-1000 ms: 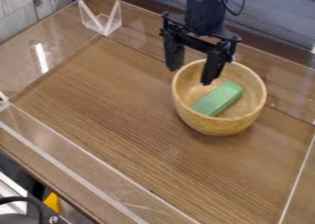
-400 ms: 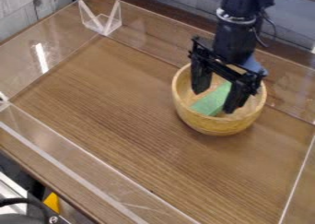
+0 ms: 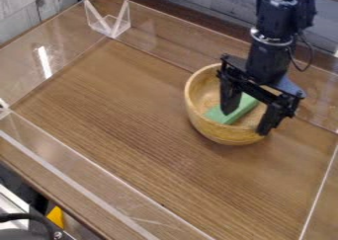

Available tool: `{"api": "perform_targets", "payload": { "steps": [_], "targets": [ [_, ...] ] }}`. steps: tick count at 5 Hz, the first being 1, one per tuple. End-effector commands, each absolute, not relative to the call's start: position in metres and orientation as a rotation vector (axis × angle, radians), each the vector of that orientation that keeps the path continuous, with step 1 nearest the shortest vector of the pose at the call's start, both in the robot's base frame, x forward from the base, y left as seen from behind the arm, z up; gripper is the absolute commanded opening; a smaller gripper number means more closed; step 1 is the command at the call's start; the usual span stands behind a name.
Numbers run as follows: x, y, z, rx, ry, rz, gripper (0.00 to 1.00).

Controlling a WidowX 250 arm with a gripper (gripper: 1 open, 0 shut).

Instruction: Remove the green block from inside the brown bowl and put it on the table

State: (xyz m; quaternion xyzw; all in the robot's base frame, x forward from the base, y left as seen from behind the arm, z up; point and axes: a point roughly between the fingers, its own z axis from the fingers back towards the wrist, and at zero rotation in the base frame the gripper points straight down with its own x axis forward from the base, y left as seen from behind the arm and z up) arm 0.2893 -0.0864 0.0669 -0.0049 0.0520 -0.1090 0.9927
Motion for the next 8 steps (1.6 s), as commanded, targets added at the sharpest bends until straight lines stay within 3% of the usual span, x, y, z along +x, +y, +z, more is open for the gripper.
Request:
{"api": "perform_targets", "payload": {
  "steps": [1,4,6,8],
  "targets": [
    [0.294,-0.083,0.076,-0.02,0.068,-0.246,1.0],
    [0.294,-0.071,0.067,-0.029,0.082,-0.254,1.0],
    [0.293,-0.042,0.088,-0.042,0.085,-0.138,1.0],
    [0.292,-0.033,0.098,-0.042,0.076,-0.152,1.0]
  ]
}}
